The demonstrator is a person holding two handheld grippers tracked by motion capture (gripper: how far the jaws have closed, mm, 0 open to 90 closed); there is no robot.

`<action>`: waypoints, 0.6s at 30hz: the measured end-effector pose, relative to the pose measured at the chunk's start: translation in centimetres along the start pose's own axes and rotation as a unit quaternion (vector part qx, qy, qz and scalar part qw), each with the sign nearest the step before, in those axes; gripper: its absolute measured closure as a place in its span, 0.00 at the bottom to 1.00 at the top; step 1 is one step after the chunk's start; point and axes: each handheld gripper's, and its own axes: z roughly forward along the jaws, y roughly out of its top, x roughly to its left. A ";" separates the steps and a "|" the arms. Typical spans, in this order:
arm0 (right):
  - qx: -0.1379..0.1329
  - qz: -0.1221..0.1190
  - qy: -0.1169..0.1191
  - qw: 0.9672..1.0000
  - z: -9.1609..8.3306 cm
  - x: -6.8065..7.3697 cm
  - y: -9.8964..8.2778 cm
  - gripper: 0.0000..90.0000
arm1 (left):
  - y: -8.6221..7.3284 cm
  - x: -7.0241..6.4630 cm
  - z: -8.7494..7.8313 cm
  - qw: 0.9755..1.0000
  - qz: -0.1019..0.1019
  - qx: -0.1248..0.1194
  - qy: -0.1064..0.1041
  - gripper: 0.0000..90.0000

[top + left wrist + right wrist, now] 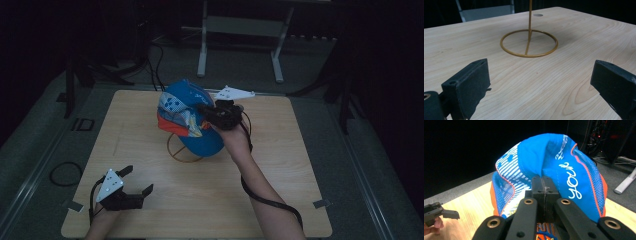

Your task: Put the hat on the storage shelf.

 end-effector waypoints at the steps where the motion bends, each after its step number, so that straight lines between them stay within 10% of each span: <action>1: 0.000 -0.001 -0.002 1.000 0.0 0.0 -0.1 1.00 | 0.0 0.0 0.0 1.000 0.001 0.001 0.000 0.03; 18: -0.014 -0.005 -0.029 0.999 0.3 0.0 -0.7 0.70 | -0.1 0.0 0.0 1.000 -0.001 -0.002 -0.002 0.03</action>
